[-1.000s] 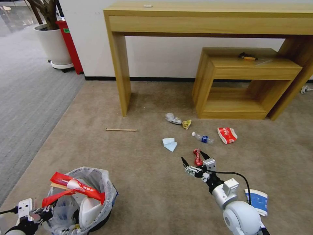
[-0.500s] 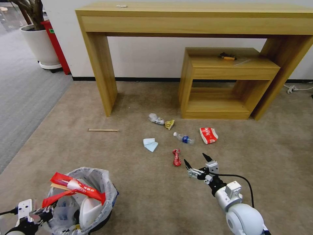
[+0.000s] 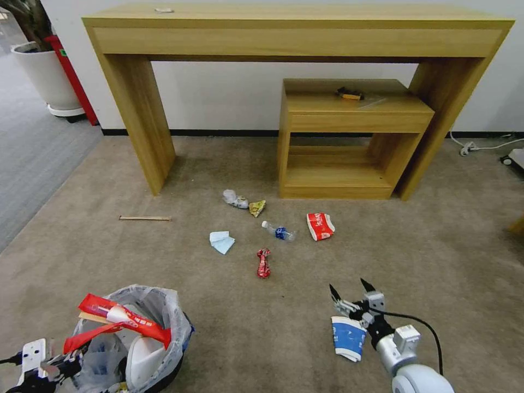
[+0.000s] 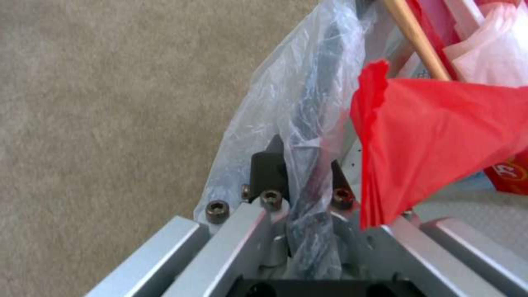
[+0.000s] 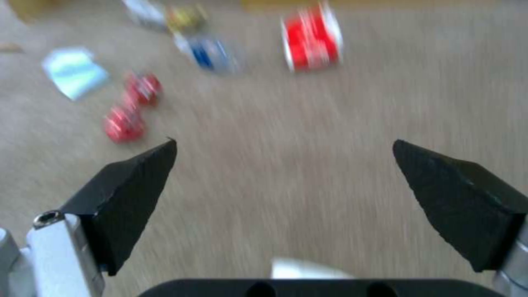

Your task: Pick up the trash bin and place the garbage on the floor into it.

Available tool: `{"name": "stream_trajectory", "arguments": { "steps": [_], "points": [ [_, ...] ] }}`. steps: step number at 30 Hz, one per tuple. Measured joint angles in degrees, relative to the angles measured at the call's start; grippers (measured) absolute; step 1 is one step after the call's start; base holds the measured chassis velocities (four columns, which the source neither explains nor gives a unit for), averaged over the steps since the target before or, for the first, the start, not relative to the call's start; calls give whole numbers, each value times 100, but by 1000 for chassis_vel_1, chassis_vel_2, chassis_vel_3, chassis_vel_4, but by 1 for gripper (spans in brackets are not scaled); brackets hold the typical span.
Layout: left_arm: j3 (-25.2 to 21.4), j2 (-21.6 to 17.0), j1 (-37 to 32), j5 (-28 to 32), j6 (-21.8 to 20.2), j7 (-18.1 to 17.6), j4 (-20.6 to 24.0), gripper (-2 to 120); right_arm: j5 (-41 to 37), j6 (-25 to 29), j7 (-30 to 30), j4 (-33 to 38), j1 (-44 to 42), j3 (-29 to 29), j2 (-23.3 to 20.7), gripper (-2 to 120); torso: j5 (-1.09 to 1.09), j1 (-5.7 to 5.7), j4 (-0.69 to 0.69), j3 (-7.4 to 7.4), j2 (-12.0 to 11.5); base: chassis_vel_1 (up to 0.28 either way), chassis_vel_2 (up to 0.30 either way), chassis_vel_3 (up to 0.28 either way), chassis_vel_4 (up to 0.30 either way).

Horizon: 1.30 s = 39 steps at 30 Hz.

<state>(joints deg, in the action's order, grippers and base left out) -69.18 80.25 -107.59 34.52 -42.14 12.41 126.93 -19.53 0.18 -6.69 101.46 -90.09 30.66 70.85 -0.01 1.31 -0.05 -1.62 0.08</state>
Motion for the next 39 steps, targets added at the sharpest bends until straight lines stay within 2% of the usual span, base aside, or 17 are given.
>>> {"name": "stream_trajectory", "arguments": {
  "steps": [7,10,11,13,16,26,28,35,36,39],
  "points": [
    [19,-13,22,-4,2,-7,5,0,-435,-377,288,-502,127,-85,-3,100,0,0,0,0,0,7,12,-16,-10],
    [64,16,35,-38,2,-23,31,0,-797,-954,860,-986,434,-336,52,100,0,0,1,0,0,0,0,0,0],
    [64,16,35,-38,2,-23,31,0,-797,-954,860,-986,434,-336,52,100,0,0,1,0,0,0,0,0,0],
    [67,52,23,-47,2,-27,101,0,-944,-1400,1324,-1128,593,-449,106,100,2,0,1,0,0,0,0,0,0],
    [49,76,8,-48,2,-30,127,0,-1137,-1723,1433,-1174,630,-472,92,100,1,0,1,0,0,0,0,0,0],
    [89,158,11,-151,2,-37,182,0,-1293,-1781,1420,-1768,839,-541,76,99,2,0,0,0,0,0,0,0,0],
    [91,162,12,-158,2,-38,194,0,-1307,-1764,1400,-1816,871,-544,79,96,1,0,1,0,0,0,0,0,0],
    [114,177,30,-195,1,-49,254,0,-1353,-1656,1293,-2018,992,-576,86,69,-1,0,-1,0,0,0,0,0,0],
    [114,177,30,-195,1,-49,254,0,-1353,-1656,1293,-2018,992,-576,86,69,-1,0,-1,0,0,0,0,0,0],
    [120,187,29,-207,0,-52,276,0,-1356,-1585,1273,-2092,1023,-590,85,55,-2,0,-1,0,0,0,0,0,0]
  ]
}}
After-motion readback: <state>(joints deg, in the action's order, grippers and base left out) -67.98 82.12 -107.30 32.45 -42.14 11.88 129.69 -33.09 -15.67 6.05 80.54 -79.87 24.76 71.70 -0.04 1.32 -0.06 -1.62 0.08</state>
